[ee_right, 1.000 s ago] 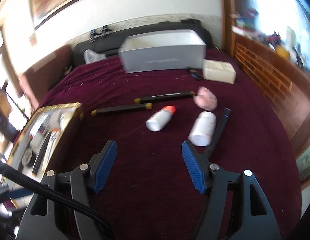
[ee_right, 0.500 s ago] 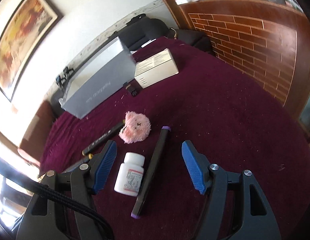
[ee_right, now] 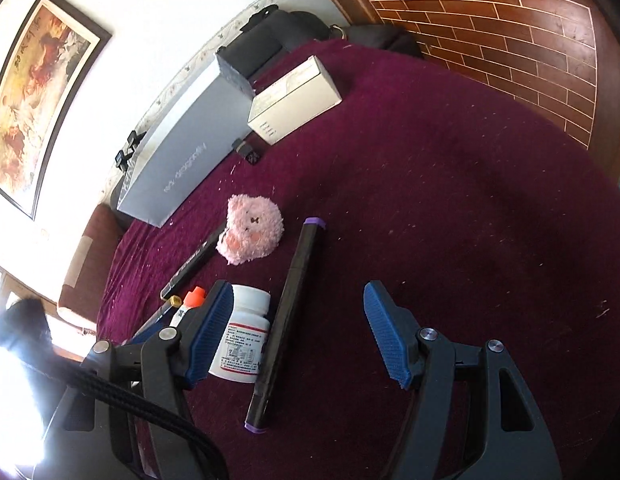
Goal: Organize objects
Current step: 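Grasp the orange-capped dropper bottle with the left gripper while the right gripper approaches the pill bottle, then grasp the white pill bottle with the right gripper while the left gripper lifts the dropper bottle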
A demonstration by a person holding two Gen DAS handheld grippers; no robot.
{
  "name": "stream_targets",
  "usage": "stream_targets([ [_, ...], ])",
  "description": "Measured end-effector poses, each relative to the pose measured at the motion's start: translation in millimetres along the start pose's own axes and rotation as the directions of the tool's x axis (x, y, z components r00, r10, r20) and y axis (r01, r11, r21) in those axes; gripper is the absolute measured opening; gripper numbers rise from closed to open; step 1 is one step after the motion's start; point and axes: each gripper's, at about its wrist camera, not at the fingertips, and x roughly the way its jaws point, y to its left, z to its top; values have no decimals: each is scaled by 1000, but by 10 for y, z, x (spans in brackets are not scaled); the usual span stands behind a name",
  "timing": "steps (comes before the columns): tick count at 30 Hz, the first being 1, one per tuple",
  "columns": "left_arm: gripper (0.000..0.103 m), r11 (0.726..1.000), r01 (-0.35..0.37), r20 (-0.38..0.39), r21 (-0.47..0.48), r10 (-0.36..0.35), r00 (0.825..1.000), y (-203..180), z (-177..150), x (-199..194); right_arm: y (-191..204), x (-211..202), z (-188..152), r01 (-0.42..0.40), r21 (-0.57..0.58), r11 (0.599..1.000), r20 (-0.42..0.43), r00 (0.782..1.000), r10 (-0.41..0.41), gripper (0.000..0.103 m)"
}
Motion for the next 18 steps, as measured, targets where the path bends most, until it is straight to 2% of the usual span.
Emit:
stream_targets([
  [3,49,1000,-17,-6,21,17,1000,-68,37,98,28,-6,-12,5,-14,1000,3,1000,-5,67],
  [4,42,999,-27,-14,28,28,1000,-82,46,130,29,-5,-11,9,-15,1000,4,1000,-9,68],
  [5,23,999,-29,-21,26,30,999,-85,45,145,28,1,-9,9,-13,1000,3,1000,-9,68],
  [6,22,1000,-18,-37,16,19,999,-70,38,157,19,5,-12,6,-8,1000,-2,1000,-6,69],
  [10,22,999,-42,-11,-17,42,999,17,-36,-4,-14,38,-5,4,8,1000,-12,1000,-3,69],
  [15,22,997,-15,-1,-76,15,1000,155,-264,-359,12,33,-17,17,-5,1000,-6,1000,-17,69],
  [18,22,994,27,8,-107,-26,1000,187,-459,-561,36,34,-18,19,-22,1000,-1,1000,-19,69],
])
